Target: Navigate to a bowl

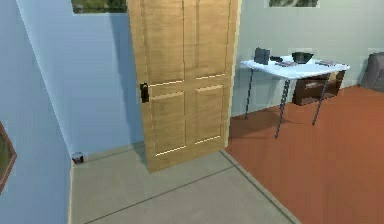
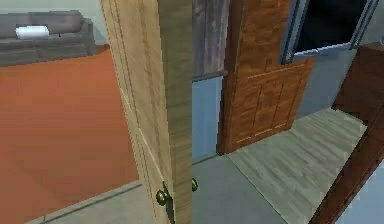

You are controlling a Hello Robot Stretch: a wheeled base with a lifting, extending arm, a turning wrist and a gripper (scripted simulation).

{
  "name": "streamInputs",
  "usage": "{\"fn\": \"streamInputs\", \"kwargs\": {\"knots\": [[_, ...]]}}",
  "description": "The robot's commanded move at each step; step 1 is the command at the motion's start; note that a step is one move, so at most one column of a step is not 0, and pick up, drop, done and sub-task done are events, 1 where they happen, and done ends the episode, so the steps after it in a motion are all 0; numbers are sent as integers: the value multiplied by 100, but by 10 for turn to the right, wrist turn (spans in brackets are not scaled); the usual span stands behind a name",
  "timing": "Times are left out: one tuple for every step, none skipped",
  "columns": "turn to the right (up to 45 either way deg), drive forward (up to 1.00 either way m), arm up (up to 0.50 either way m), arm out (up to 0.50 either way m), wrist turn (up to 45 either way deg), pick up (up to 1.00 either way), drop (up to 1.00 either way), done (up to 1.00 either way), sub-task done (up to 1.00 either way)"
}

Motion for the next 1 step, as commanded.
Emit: {"fn": "streamInputs", "kwargs": {"knots": [[120, 0, 0, 0, 0, 0, 0, 0, 0]]}}
